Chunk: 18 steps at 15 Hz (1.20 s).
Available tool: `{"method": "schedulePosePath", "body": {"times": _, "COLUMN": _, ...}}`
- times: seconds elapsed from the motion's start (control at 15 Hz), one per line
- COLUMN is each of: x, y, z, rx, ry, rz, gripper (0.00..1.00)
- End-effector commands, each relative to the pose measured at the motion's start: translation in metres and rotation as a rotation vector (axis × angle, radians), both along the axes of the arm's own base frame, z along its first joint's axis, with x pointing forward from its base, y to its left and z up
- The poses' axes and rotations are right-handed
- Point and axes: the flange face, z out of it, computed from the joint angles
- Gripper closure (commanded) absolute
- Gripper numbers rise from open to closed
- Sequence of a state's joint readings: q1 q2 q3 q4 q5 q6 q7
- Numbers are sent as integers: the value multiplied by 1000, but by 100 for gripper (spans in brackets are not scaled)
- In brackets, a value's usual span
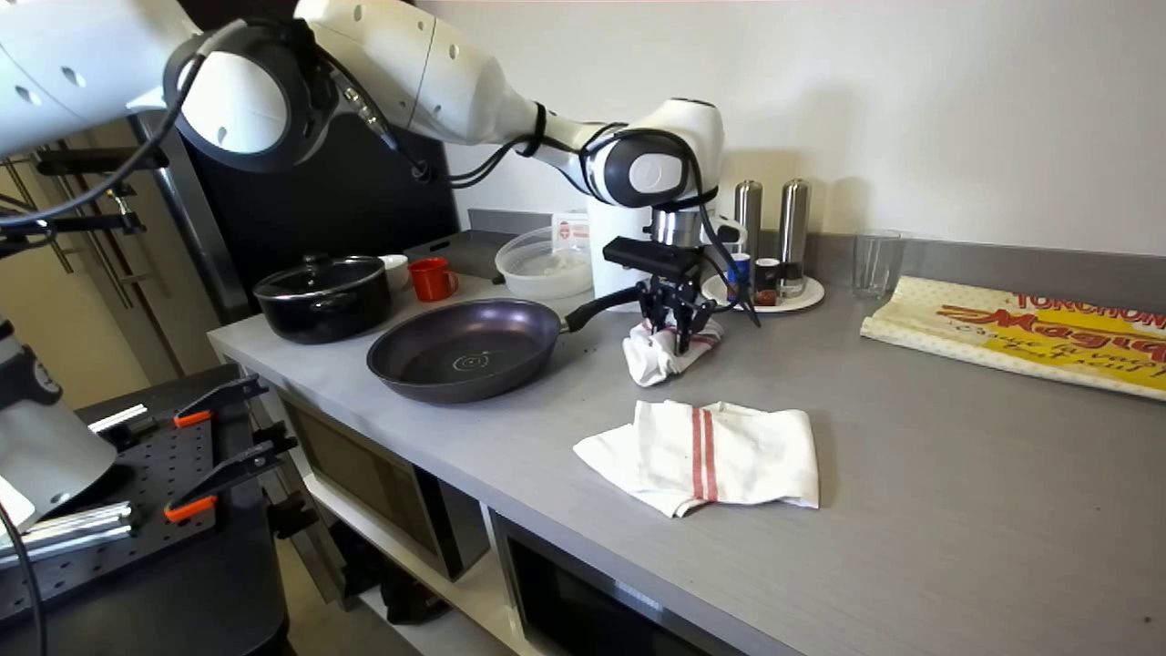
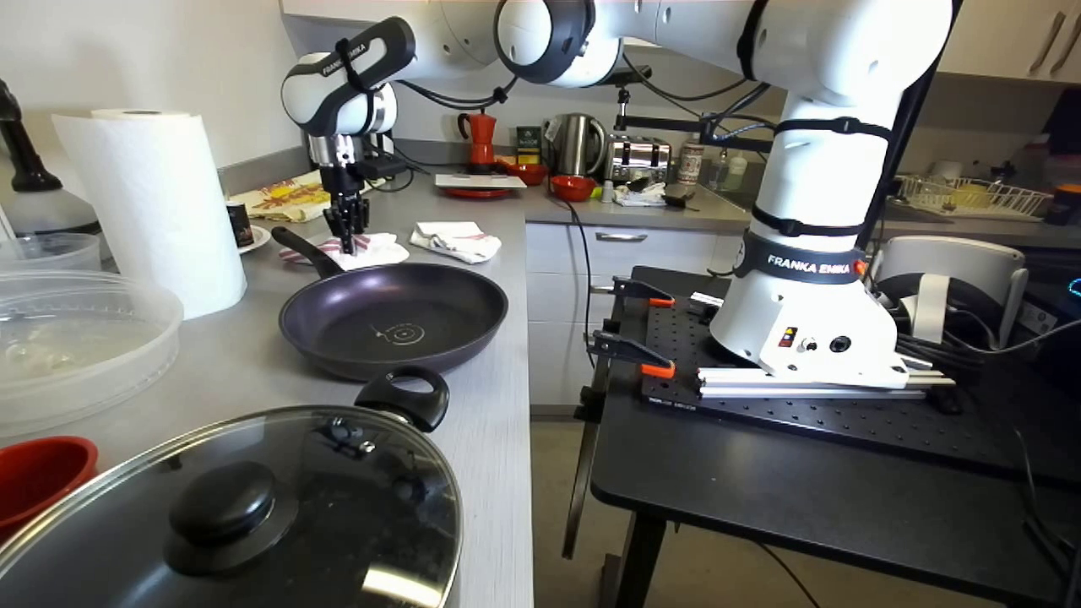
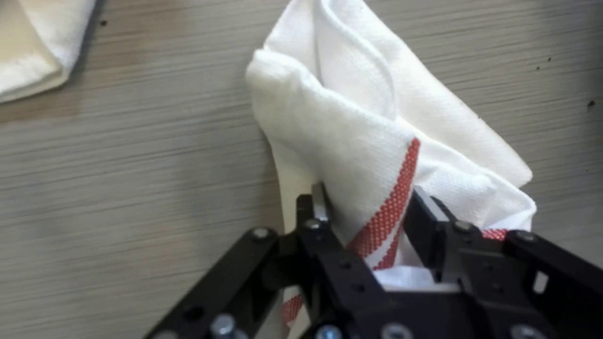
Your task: Use the left towel to wipe the pan
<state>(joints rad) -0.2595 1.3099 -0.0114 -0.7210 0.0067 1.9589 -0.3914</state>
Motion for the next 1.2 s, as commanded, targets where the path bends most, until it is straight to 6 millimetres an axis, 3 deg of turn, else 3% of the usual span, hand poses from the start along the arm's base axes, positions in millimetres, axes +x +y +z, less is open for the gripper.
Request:
{"method": "schedulePosePath", "body": {"times": 0.0, "x": 5, "y": 0, "z": 11, "rx": 16, "ry": -20, "rz": 4, "gripper": 88}}
{"method": "schedulePosePath", "body": {"times": 0.13, "x": 6, "y": -2, "z": 16, "rx": 17, "ry": -30, "rz": 1, "gripper": 100}}
{"method": "schedulePosePath", "body": {"times": 0.6, "x": 9, "y": -15, "z": 37, "rx": 20, "ry": -66, "rz": -18, "gripper": 97}}
{"method": "schedulePosePath", "body": {"times": 1.13, "x": 19, "y": -32, "z": 127, "rx": 2, "ry": -188, "rz": -23, "gripper": 97}}
